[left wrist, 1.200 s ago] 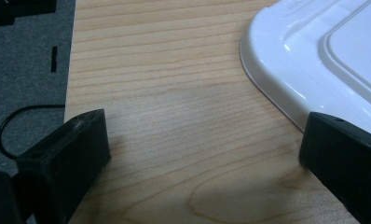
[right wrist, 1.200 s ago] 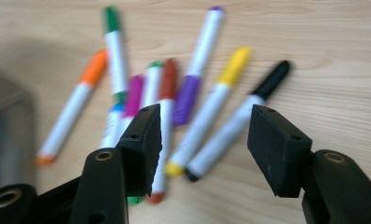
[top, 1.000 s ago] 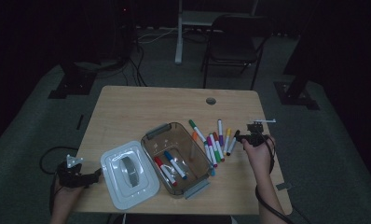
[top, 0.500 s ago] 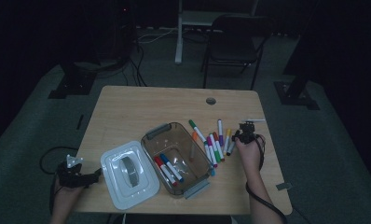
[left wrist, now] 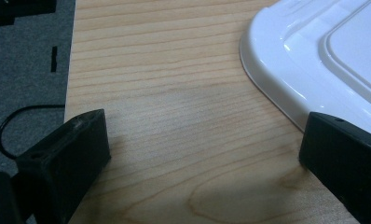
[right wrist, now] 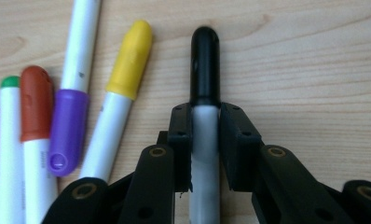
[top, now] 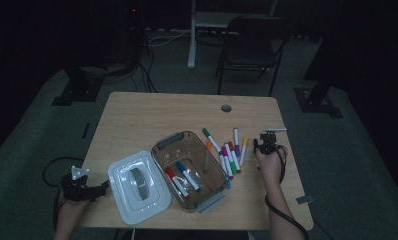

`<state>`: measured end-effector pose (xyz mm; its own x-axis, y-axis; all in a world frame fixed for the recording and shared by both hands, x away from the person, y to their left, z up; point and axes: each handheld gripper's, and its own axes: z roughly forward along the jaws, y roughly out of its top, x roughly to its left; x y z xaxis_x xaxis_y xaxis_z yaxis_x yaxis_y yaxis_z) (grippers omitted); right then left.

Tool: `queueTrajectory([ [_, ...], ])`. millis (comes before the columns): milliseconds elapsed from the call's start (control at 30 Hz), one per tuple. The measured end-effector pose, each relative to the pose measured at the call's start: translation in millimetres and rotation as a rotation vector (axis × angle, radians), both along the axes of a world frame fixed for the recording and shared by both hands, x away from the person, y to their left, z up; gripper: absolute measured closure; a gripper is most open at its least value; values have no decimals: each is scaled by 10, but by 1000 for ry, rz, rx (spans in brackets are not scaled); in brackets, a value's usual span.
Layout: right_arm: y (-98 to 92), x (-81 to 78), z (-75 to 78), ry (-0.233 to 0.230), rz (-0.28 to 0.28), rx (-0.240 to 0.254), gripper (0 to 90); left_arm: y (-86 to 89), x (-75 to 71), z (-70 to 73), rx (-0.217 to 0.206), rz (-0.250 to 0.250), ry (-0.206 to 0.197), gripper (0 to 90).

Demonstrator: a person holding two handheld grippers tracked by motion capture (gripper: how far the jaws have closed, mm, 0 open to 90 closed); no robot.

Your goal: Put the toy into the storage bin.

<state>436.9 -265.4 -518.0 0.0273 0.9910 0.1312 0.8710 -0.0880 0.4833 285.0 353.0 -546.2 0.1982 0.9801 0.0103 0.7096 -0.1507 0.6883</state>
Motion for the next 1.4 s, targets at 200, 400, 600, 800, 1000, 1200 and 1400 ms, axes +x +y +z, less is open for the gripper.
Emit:
queueTrajectory([
  [200,-41,-6,20,11,-11,29,771,0,0,0,0,0,0,22],
  [400,-113,-101,180,-14,9,80,771,0,0,0,0,0,0,22],
  [600,-97,-247,446,-71,53,105,771,0,0,0,0,0,0,22],
  [800,99,-378,777,-134,136,145,771,0,0,0,0,0,0,22],
  [1000,447,-515,1127,-213,256,199,771,0,0,0,0,0,0,22],
  [1200,906,-615,1333,-227,398,264,771,0,0,0,0,0,0,22],
  [1400,1326,-705,1439,-228,511,293,772,0,1,0,1,0,-1,22],
])
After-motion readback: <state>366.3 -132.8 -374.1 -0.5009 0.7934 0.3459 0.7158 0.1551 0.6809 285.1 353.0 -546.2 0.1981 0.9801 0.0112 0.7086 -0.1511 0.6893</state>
